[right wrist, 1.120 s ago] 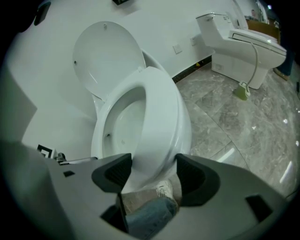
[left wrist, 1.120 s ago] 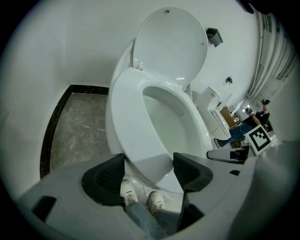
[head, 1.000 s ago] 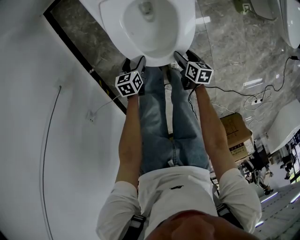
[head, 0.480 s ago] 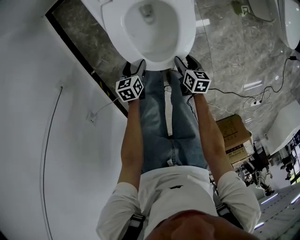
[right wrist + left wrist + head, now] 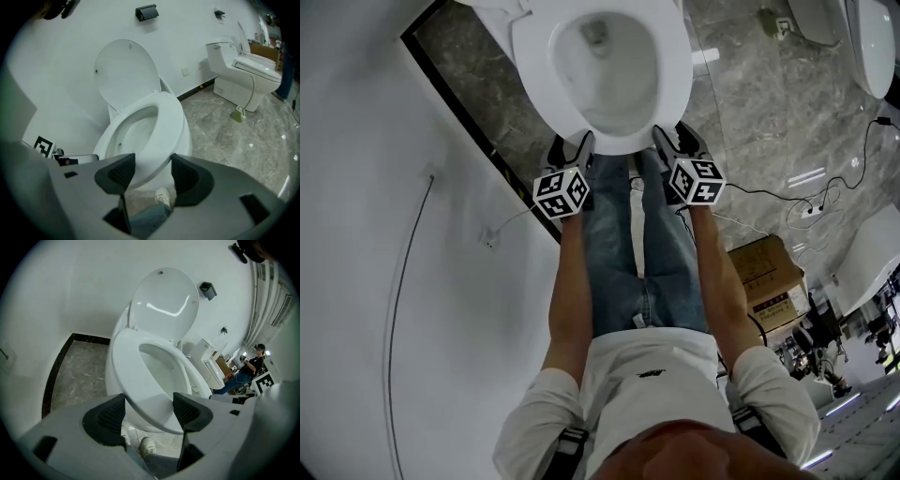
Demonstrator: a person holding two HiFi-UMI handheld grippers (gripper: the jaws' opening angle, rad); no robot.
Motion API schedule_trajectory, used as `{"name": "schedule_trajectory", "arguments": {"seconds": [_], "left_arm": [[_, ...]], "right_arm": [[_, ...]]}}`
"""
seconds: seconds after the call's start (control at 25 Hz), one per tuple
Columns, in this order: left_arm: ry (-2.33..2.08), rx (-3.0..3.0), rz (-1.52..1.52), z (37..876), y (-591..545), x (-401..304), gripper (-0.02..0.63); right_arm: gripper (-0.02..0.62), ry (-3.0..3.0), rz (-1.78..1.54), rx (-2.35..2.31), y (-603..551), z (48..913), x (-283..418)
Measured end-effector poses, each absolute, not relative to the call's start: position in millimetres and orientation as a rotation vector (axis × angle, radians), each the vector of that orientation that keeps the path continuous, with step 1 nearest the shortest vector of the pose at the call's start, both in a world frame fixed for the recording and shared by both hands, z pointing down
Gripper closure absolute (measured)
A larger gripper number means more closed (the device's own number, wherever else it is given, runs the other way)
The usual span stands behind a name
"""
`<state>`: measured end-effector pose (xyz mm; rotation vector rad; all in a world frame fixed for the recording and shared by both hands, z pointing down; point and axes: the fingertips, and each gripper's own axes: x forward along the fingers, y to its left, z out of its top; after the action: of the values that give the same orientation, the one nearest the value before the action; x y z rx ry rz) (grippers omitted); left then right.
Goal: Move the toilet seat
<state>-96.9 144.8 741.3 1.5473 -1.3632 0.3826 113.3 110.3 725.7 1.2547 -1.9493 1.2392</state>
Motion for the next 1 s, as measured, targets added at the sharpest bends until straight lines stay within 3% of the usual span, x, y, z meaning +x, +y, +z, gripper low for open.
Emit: {"name": "schedule_trajectory", "arguments": {"seconds": [1.0], "left_arm": [[-1.456,1.569,0.163,646,112,-109,0.289]], "right_arm": [[0.339,-2.082,1.206,1.406,74,618,105]]}}
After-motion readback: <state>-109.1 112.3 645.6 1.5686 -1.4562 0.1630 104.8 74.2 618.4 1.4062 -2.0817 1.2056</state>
